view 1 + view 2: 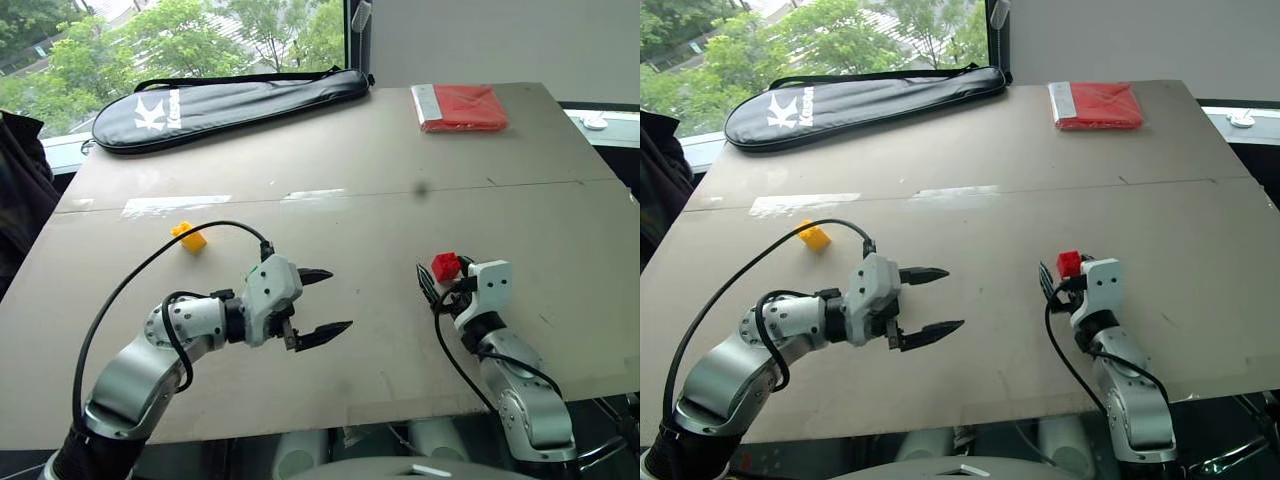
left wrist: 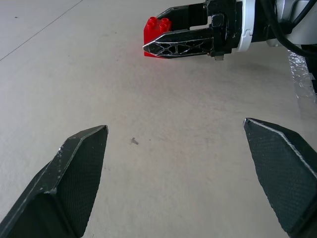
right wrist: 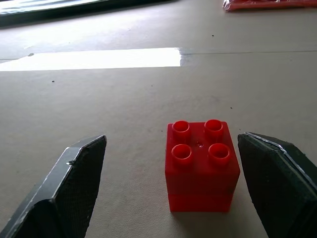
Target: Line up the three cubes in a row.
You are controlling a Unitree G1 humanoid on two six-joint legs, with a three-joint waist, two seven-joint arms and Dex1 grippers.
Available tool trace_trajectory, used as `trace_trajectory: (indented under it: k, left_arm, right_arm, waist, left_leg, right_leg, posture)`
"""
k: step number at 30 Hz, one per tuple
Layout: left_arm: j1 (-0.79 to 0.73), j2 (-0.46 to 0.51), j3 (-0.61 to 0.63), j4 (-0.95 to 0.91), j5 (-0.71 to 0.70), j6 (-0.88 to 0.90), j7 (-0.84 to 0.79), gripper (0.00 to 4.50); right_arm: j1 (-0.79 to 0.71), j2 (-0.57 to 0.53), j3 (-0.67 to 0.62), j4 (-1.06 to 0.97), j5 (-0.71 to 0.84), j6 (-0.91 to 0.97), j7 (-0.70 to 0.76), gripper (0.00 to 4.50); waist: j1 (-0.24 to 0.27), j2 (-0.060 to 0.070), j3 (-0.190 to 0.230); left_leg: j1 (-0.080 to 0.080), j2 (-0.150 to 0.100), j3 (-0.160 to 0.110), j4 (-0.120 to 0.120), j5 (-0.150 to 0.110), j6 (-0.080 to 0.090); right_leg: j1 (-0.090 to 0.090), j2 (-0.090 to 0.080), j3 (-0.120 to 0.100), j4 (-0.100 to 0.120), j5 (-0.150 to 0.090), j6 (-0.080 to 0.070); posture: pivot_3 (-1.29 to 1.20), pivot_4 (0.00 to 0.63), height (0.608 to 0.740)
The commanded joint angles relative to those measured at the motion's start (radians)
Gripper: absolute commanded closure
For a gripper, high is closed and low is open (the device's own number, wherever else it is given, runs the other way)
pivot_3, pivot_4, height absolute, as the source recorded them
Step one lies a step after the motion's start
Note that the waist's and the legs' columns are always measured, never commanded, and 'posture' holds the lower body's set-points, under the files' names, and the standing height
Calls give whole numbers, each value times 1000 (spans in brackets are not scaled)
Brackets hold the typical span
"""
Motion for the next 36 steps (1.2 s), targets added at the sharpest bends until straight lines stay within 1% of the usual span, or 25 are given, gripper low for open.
trace_trajectory:
  k: [1, 4, 6, 9, 11, 13, 16, 18, 22, 26, 31, 32, 33, 34, 35, 36]
  left_arm:
    - [74, -29, 75, -75, -22, -36, 44, 0]
    - [146, -98, 135, -112, -26, -58, 122, 0]
    - [183, -172, 179, -115, 22, -106, 213, 0]
    - [227, -235, 250, -105, 81, -144, 310, 0]
    - [255, -257, 305, -79, 109, -170, 347, 0]
    - [273, -261, 328, -50, 137, -197, 358, 0]
    - [300, -257, 300, 21, 207, -244, 362, 0]
    - [274, -264, 266, 79, 235, -267, 367, 0]
    - [202, -273, 204, 207, 267, -305, 347, 0]
    - [155, -265, 145, 320, 295, -318, 315, 0]
    - [136, -261, 131, 377, 293, -303, 300, 0]
    - [135, -261, 133, 379, 290, -308, 296, 533]
    - [134, -265, 138, 380, 280, -309, 292, 919]
    - [131, -270, 144, 380, 271, -307, 293, 986]
    - [128, -272, 148, 380, 266, -304, 295, 1724]
    - [125, -268, 147, 382, 266, -303, 291, 2099]
  right_arm:
    - [9, -30, -34, -79, 43, -72, 53, 137]
    - [19, -83, -54, -97, 106, -111, 149, 137]
    - [29, -136, -75, -106, 183, -122, 250, 137]
    - [48, -231, -112, -105, 299, -128, 413, 137]
    - [58, -298, -144, -84, 357, -136, 515, 137]
    - [60, -338, -156, -61, 377, -153, 581, 137]
    - [69, -407, -159, -14, 409, -193, 737, 137]
    - [61, -430, -156, 16, 420, -222, 809, 137]
    - [37, -429, -140, 58, 394, -265, 849, 137]
    - [41, -421, -126, 61, 375, -285, 851, 137]
    - [62, -415, -121, 32, 367, -287, 833, 137]
    - [67, -415, -119, 27, 365, -287, 830, 0]
    - [72, -416, -118, 22, 364, -287, 828, 0]
    - [76, -415, -118, 17, 363, -286, 823, 0]
    - [79, -415, -117, 13, 363, -285, 818, 0]
    - [83, -414, -116, 8, 361, -283, 812, 0]
  waist:
    - [0, 0, 0]
    - [1, 0, 0]
    - [3, 0, 0]
    - [3, -1, 0]
    - [3, -1, 0]
    - [3, -1, 0]
    - [3, -1, 0]
    - [4, -1, 0]
    - [7, -2, 0]
    - [6, -2, 0]
    - [6, -2, 0]
    - [7, -2, 0]
    - [7, -2, 0]
    - [7, -2, 0]
    - [7, -2, 0]
    - [6, -2, 0]
  left_leg:
    - [0, 0, 0, 0, 0, 0]
    - [0, 0, 0, 0, 0, 0]
    - [0, 0, 0, 0, 0, 0]
    - [1, 0, 0, 1, 0, 0]
    - [2, 0, -1, 2, 0, 0]
    - [2, 0, -1, 2, 0, 0]
    - [3, -1, -1, 3, 0, 0]
    - [3, -1, -1, 3, 0, 0]
    - [2, -1, -1, 6, 0, 0]
    - [2, -1, -2, 7, 0, 0]
    - [2, 0, -2, 7, 0, 0]
    - [2, 0, -2, 7, 0, 0]
    - [2, 1, -2, 7, 0, 0]
    - [2, 1, -2, 7, 0, 0]
    - [2, 1, -2, 7, 0, 0]
    - [2, 1, -2, 7, 0, 0]
  right_leg:
    - [0, 0, 0, 0, 0, 0]
    - [0, 0, 0, 0, 0, 0]
    - [0, 0, 0, 0, 0, 0]
    - [2, 0, 0, 0, 0, 0]
    - [2, 0, -1, 0, 0, 0]
    - [3, 0, -1, 0, 0, 1]
    - [4, 1, -2, 0, -1, 1]
    - [5, 0, -2, 0, -1, 1]
    - [5, 0, -3, 0, 0, 1]
    - [6, 0, -3, 1, 0, 0]
    - [6, 0, -3, 1, 2, -2]
    - [6, 0, -3, 1, 2, -2]
    - [6, 0, -3, 1, 2, -2]
    - [6, 0, -3, 1, 2, -2]
    - [6, 0, -3, 1, 2, -2]
    - [6, 0, -3, 1, 2, -2]
  posture:
    - [0, 150, 707]
    - [0, 150, 707]
    - [0, 150, 707]
    - [0, 150, 707]
    - [0, 150, 707]
    - [0, 150, 707]
    - [0, 150, 707]
    - [0, 150, 707]
    - [0, 150, 707]
    - [0, 150, 707]
    - [0, 150, 707]
    - [0, 150, 707]
    - [0, 150, 707]
    - [0, 150, 707]
    - [0, 150, 707]
    - [0, 150, 707]
